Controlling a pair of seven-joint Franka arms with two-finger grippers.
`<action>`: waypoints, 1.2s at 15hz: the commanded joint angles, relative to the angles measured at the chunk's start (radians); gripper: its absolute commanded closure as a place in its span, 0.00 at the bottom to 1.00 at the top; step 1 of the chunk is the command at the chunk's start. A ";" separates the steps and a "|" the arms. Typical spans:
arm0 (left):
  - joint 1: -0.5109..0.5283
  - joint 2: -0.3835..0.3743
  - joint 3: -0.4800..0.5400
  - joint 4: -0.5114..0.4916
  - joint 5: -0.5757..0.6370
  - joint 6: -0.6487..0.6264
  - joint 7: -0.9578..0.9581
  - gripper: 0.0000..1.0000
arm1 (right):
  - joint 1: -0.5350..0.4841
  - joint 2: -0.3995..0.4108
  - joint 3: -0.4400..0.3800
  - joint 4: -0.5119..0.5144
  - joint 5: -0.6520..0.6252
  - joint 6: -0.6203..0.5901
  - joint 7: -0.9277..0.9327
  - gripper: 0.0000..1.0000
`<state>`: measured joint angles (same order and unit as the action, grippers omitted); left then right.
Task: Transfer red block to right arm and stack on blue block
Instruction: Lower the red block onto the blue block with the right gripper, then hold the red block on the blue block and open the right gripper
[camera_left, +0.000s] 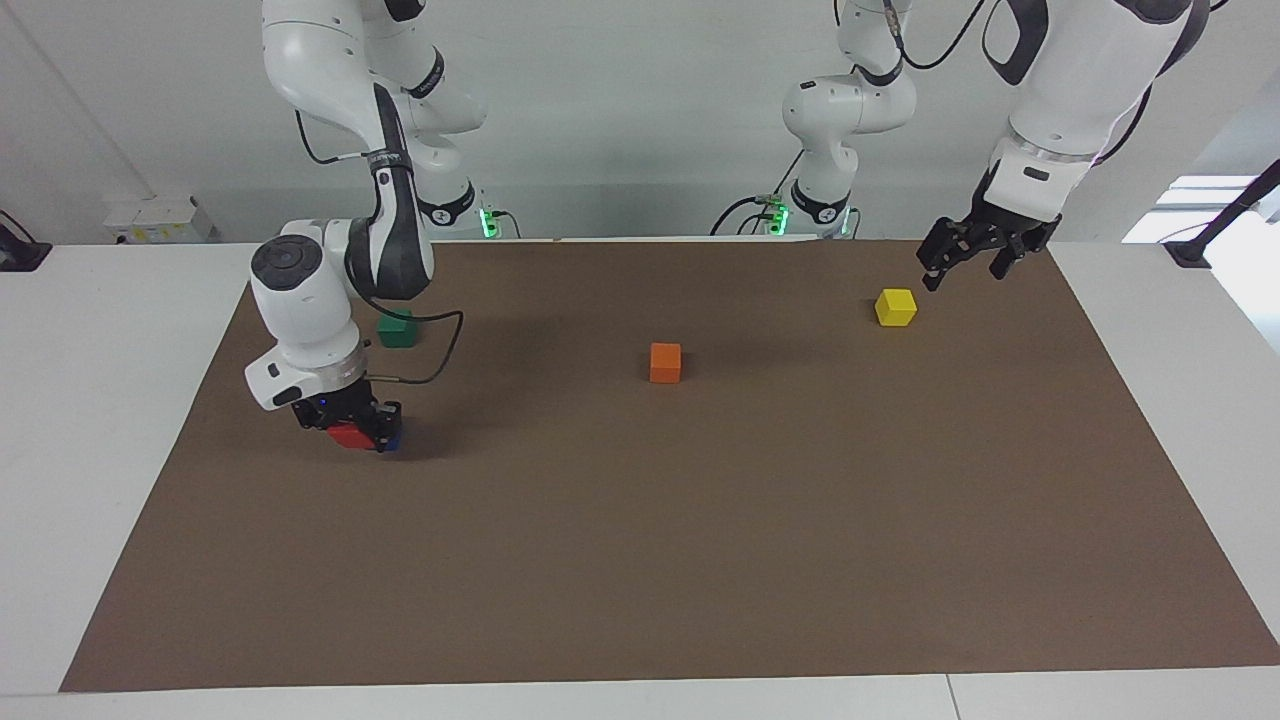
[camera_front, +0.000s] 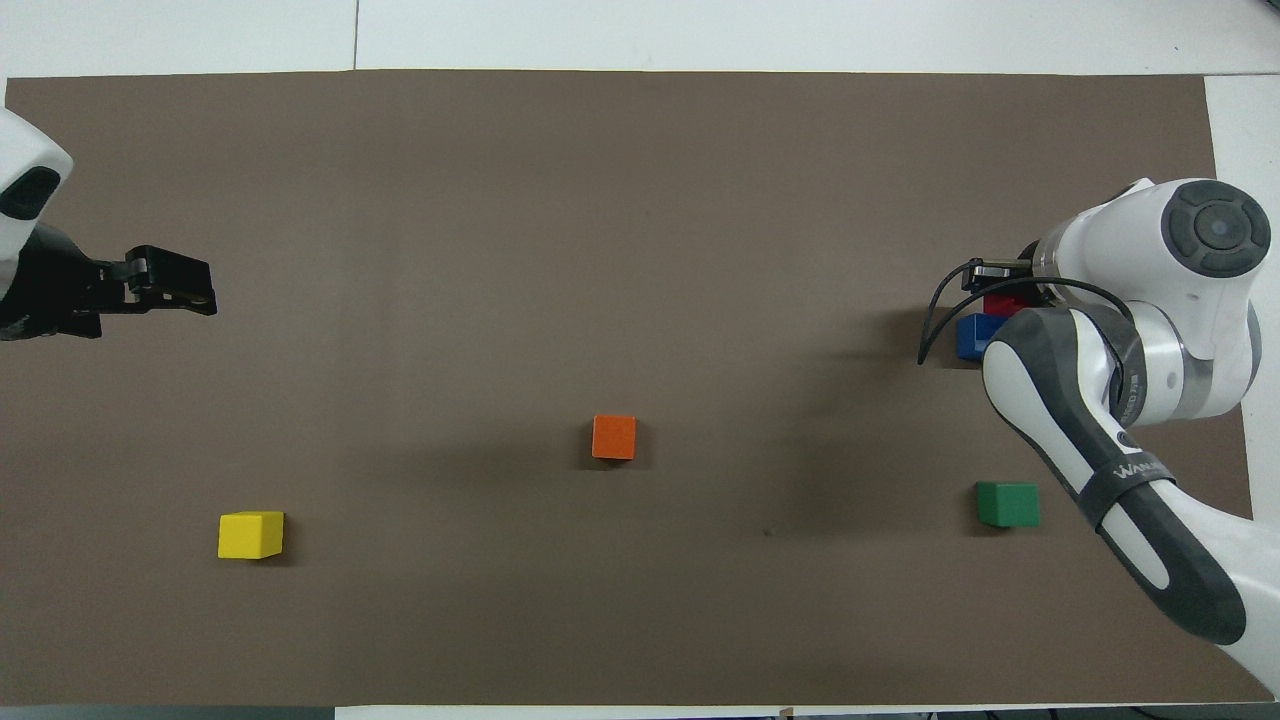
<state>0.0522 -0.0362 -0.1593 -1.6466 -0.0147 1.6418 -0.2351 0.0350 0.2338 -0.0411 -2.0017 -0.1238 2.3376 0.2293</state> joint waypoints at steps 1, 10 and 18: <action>-0.005 -0.022 0.023 -0.033 -0.027 0.038 0.008 0.00 | -0.004 -0.039 0.010 -0.048 -0.028 0.006 0.041 1.00; -0.020 -0.025 0.021 -0.033 -0.024 0.009 0.003 0.00 | -0.021 -0.060 0.010 -0.098 -0.028 0.003 0.028 1.00; 0.006 -0.025 0.021 -0.041 -0.024 0.004 0.003 0.00 | -0.030 -0.064 0.012 -0.107 -0.010 0.014 0.031 1.00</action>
<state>0.0463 -0.0368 -0.1421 -1.6601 -0.0296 1.6500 -0.2347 0.0133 0.2028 -0.0401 -2.0771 -0.1238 2.3370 0.2304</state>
